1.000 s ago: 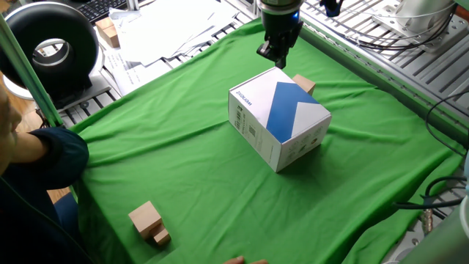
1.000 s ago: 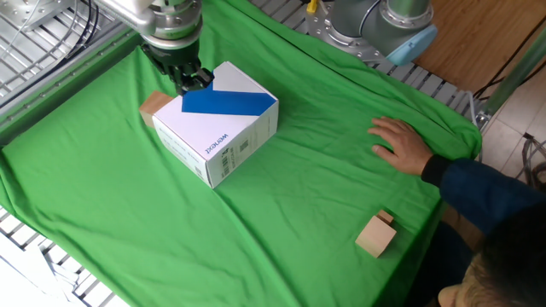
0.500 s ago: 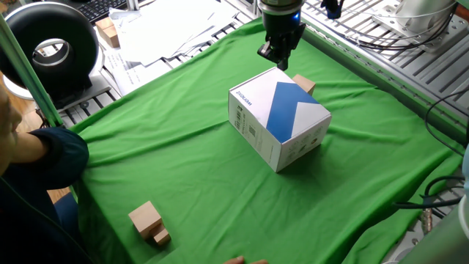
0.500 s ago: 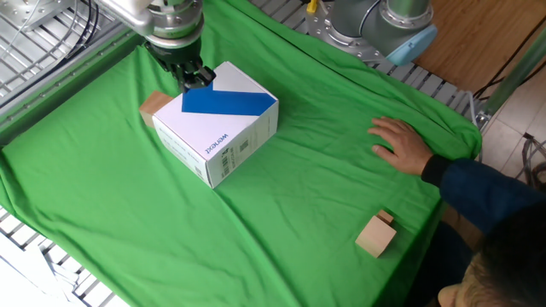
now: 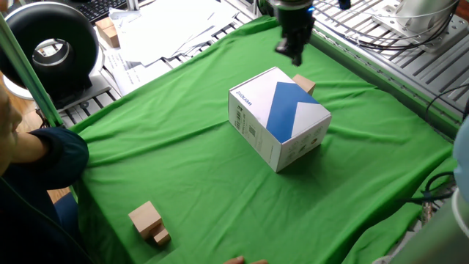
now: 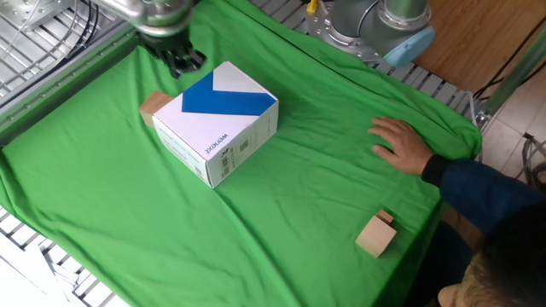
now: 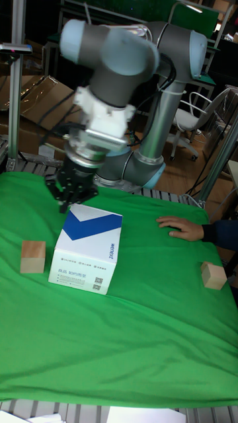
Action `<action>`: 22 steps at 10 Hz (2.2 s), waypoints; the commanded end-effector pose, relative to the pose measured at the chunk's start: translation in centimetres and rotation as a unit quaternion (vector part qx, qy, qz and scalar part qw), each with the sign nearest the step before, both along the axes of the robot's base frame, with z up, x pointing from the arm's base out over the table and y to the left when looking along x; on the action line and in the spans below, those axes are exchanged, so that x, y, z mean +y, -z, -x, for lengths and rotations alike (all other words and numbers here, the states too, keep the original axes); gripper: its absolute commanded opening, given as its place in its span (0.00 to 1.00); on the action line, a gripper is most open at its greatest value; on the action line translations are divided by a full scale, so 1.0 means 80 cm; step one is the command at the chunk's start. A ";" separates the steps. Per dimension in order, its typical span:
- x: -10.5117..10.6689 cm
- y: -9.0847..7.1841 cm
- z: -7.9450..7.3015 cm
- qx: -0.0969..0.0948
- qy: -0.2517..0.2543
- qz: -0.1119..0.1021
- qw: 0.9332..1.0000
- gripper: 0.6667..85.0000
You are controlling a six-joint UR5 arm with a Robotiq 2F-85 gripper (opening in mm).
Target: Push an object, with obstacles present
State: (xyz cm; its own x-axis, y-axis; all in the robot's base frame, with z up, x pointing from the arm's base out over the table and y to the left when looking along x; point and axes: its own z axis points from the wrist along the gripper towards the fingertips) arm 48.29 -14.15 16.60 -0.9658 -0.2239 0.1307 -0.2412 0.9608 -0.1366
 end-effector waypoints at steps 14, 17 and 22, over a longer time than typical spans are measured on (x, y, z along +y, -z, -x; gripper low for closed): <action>-0.040 0.129 0.017 -0.047 -0.149 -0.104 0.982 0.55; -0.033 0.132 0.011 -0.055 -0.155 -0.113 0.980 0.65; -0.037 0.131 0.002 -0.068 -0.151 -0.105 0.981 0.66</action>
